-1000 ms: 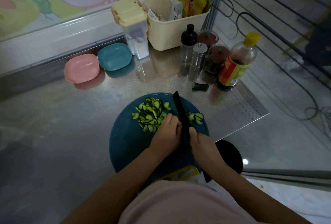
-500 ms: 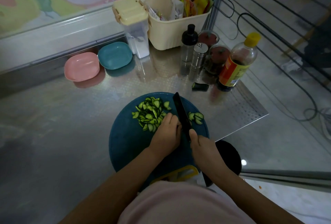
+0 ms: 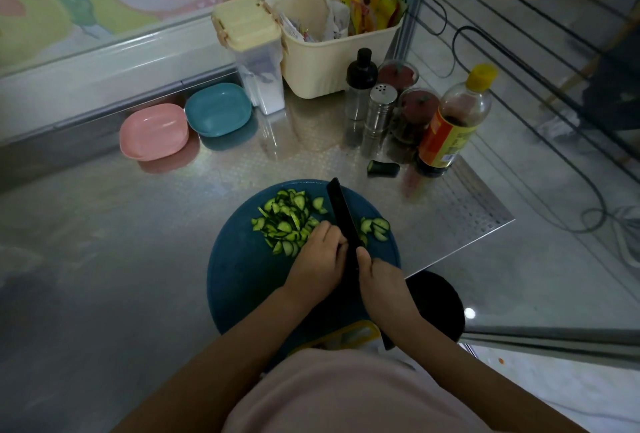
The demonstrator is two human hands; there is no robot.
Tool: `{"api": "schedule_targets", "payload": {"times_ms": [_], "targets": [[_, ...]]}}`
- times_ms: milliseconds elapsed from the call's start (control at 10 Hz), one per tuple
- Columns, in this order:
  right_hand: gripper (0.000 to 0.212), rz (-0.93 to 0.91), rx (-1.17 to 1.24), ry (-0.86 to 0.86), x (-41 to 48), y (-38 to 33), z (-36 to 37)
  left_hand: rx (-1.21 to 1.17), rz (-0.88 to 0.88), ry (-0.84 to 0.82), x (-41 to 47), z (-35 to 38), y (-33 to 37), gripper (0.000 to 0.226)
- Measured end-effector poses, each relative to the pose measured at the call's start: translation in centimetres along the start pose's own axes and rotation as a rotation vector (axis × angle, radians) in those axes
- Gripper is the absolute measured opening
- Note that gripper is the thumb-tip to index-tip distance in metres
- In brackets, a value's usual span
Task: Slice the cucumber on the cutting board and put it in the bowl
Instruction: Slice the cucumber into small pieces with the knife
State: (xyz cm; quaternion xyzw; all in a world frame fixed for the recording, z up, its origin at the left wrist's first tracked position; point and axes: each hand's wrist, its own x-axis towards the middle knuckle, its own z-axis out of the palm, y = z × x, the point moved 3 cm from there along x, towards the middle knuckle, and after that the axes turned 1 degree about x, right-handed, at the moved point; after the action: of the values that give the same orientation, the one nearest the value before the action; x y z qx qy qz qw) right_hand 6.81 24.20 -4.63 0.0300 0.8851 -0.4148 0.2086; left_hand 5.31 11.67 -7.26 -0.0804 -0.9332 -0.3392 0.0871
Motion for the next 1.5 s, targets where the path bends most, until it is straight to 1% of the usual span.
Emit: {"api": "schedule_targets", "payload": {"times_ms": [100,200,300,400,500,600,800,900,1000,1100,1200,1300,1400,1500], "targets": [[0.032,0.034,0.056,0.005,-0.1,0.0,-0.6,0.04,0.054,-0.027,-0.6,-0.1,-0.1,0.023],[0.04,0.069,0.01,-0.049,-0.4,0.4,-0.4,0.076,0.089,-0.042,-1.5,-0.3,-0.4,0.026],[0.079,-0.004,0.037,-0.038,-0.9,0.3,-0.8,0.081,0.072,-0.059,-1.6,-0.3,-0.5,0.022],[0.072,0.032,0.081,-0.043,-1.5,-0.4,-1.4,0.078,0.056,-0.071,-1.4,-0.3,-0.5,0.021],[0.049,0.034,0.06,-0.084,-1.4,-0.4,-1.3,0.078,0.062,-0.063,-1.5,-0.3,-0.6,0.019],[0.047,0.02,0.081,-0.088,-1.5,-0.3,-1.3,0.068,0.064,-0.05,-1.5,-0.3,-0.5,0.01],[0.044,0.002,0.049,-0.065,-2.0,-0.6,-1.0,0.078,0.053,-0.037,-1.5,-0.3,-0.5,0.008],[0.045,-0.092,-0.138,0.008,-1.9,-0.8,-0.4,0.081,0.04,-0.038,-1.5,-0.3,-0.6,0.009],[0.075,-0.153,-0.273,0.036,-1.5,-1.3,-0.1,0.079,0.041,-0.028,-1.5,-0.4,-0.4,0.01],[0.084,-0.166,-0.436,-0.054,-1.4,-0.3,0.3,0.081,0.043,-0.027,-1.5,-0.5,-0.3,0.009],[0.063,-0.172,-0.451,-0.082,-1.2,-0.4,0.4,0.086,0.036,-0.032,-1.5,-0.5,-0.3,0.011],[0.075,-0.18,-0.411,-0.072,-1.3,-0.5,0.4,0.077,0.03,-0.041,-1.5,-0.4,-0.4,0.013],[0.044,-0.048,-0.297,-0.083,-0.7,-0.1,0.6,0.06,0.024,-0.048,-1.4,-0.4,-0.5,0.014],[0.04,-0.027,-0.245,-0.04,0.0,0.4,1.8,0.049,0.032,-0.043,-1.4,-0.5,-0.6,0.014]]}}
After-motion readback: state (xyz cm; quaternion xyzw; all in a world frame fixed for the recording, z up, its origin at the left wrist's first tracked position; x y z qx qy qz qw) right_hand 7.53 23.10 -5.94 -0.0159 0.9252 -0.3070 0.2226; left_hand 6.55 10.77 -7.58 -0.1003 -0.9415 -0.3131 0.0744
